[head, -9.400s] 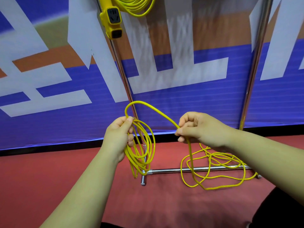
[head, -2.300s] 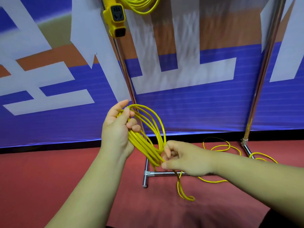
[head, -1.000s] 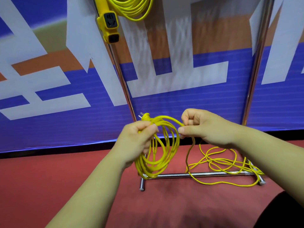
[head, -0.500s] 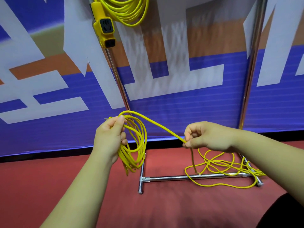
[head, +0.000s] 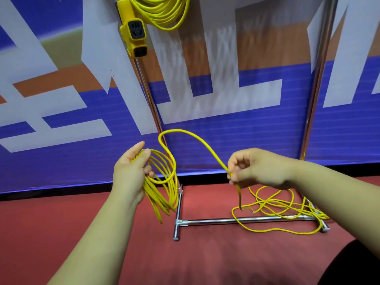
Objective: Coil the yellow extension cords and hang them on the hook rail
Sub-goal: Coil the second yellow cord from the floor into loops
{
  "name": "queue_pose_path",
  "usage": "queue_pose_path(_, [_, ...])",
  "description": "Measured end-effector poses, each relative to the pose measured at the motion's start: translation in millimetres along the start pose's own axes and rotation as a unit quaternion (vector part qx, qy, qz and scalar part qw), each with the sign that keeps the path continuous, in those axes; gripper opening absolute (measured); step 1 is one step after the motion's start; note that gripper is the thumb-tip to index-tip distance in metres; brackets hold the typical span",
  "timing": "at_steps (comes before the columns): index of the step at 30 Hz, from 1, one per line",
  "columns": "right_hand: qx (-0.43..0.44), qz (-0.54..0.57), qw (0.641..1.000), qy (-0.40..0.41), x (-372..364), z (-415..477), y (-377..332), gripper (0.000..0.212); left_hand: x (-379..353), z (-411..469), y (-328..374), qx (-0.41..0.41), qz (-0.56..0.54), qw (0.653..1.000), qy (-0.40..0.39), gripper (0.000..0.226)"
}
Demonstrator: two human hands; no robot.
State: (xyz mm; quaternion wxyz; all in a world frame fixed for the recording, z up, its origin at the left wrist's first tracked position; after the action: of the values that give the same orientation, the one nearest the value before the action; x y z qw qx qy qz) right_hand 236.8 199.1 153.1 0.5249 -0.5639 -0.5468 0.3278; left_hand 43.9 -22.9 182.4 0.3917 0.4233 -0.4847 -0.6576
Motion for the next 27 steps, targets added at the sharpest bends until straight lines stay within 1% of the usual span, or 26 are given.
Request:
queue_pose_path(2, [-0.014,0.077,0.997,0.024,4,-1,-6,0.016,2,2,-3,0.006,-0.006,1.0,0.009,0.037])
queue_pose_path(4, [-0.054,0.13,0.989,0.037,4,-3,-9,0.015,2,2,-4,-0.003,-0.003,1.0,0.006,0.04])
queue_pose_path(8, [-0.145,0.193,0.969,0.049,-4,-7,-6,0.013,-7,-4,2,-0.034,0.005,0.999,-0.031,0.038])
queue_pose_path(11, [-0.176,0.225,0.956,0.06,-14,-6,-6,0.012,-20,-14,8,-0.028,-0.007,0.996,-0.079,0.036])
queue_pose_path(14, [-0.174,0.274,0.943,0.072,-20,-3,-11,0.014,-34,-28,10,-0.023,-0.003,0.99,-0.137,0.037])
queue_pose_path(18, [-0.149,0.348,0.922,0.086,-21,-2,-19,0.014,-53,-45,5,-0.026,0.046,0.978,-0.204,0.04])
queue_pose_path(21, [-0.139,0.373,0.914,0.083,-20,-3,-24,0.014,-64,-54,-1,-0.018,0.065,0.97,-0.235,0.038])
queue_pose_path(25, [-0.134,0.372,0.915,0.079,-21,-6,-29,0.016,-77,-64,-7,-0.014,0.086,0.96,-0.268,0.036])
queue_pose_path(27, [-0.124,0.381,0.913,0.084,-21,-7,-31,0.016,-83,-68,-10,-0.004,0.087,0.958,-0.272,0.036])
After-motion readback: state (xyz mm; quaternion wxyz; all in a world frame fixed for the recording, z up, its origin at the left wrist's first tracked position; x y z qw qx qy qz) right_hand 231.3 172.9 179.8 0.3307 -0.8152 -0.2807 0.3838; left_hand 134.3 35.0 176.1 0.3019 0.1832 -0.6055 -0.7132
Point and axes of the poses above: each hand's wrist, its own z-axis towards the middle knuckle, its own x-axis out of the back of the hand, y = z × x, the point moved 4 cm from there along z, towards the middle knuckle, and after that the axes turned 6 degrees about -x, right-handed, at the moved point
